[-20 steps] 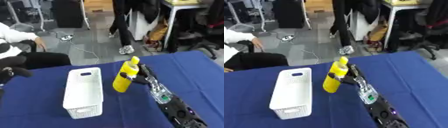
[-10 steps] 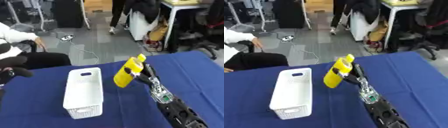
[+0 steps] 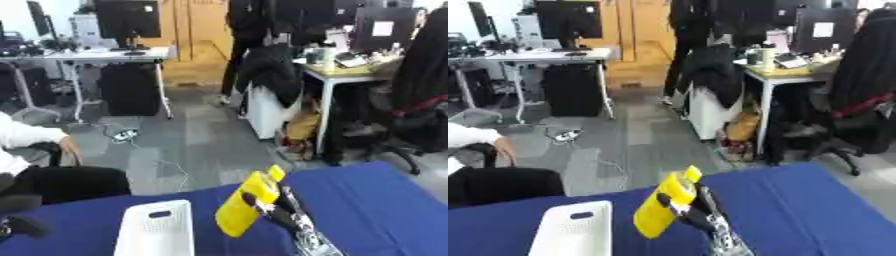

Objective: Pick up objects on the table and place them in the box.

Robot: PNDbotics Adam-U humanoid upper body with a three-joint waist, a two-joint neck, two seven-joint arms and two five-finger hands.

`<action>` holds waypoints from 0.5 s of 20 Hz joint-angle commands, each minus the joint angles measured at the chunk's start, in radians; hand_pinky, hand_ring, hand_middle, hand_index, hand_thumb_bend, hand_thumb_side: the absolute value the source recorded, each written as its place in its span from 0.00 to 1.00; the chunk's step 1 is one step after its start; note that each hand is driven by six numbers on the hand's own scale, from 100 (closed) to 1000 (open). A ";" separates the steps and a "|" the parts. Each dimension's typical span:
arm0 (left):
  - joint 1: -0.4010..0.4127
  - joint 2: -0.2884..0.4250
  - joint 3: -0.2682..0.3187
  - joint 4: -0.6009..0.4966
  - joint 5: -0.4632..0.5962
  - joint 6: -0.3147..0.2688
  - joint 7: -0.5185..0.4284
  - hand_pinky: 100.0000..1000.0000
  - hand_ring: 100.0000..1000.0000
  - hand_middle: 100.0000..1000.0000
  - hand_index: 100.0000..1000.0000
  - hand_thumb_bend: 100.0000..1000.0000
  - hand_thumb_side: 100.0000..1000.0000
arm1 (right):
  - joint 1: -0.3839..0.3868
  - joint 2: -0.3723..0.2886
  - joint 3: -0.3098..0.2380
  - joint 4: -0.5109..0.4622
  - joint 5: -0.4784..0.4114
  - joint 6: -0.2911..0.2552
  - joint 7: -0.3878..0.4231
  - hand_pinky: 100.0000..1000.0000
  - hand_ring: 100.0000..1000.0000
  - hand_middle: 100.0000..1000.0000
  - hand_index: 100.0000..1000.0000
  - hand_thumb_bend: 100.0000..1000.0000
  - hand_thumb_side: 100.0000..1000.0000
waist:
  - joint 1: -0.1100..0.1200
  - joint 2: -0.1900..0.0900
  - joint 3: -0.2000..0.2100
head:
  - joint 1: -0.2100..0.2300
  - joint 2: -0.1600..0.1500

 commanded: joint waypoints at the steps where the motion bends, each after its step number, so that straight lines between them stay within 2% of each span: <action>1: -0.005 0.018 0.004 -0.014 -0.001 -0.002 -0.002 0.63 0.77 0.90 0.86 0.18 0.73 | -0.027 -0.035 0.008 -0.048 -0.034 0.008 0.015 0.00 0.00 0.08 0.21 0.62 0.39 | -0.001 -0.017 -0.001 | -0.015 -0.018; 3: -0.003 0.019 0.004 -0.014 -0.003 -0.002 -0.001 0.63 0.77 0.90 0.86 0.18 0.73 | -0.028 -0.040 0.016 -0.066 -0.052 0.015 0.023 0.00 0.00 0.08 0.21 0.62 0.39 | -0.002 -0.017 -0.002 | -0.010 -0.010; 5: -0.002 0.019 0.004 -0.014 -0.004 -0.001 -0.001 0.63 0.77 0.90 0.86 0.18 0.73 | -0.029 -0.044 0.023 -0.083 -0.069 0.020 0.030 0.00 0.00 0.07 0.21 0.63 0.40 | -0.002 -0.017 -0.003 | 0.004 0.022; 6: -0.001 0.020 0.004 -0.014 -0.005 -0.001 -0.001 0.63 0.77 0.90 0.86 0.18 0.73 | -0.030 -0.046 0.027 -0.092 -0.078 0.022 0.034 0.00 0.00 0.07 0.21 0.61 0.39 | -0.002 -0.018 -0.003 | 0.024 0.063; 10: 0.001 0.019 0.004 -0.014 -0.006 0.001 0.001 0.63 0.77 0.90 0.86 0.18 0.73 | -0.039 -0.046 0.041 -0.117 -0.104 0.034 0.049 0.00 0.00 0.07 0.21 0.61 0.40 | -0.001 -0.020 -0.002 | 0.081 0.184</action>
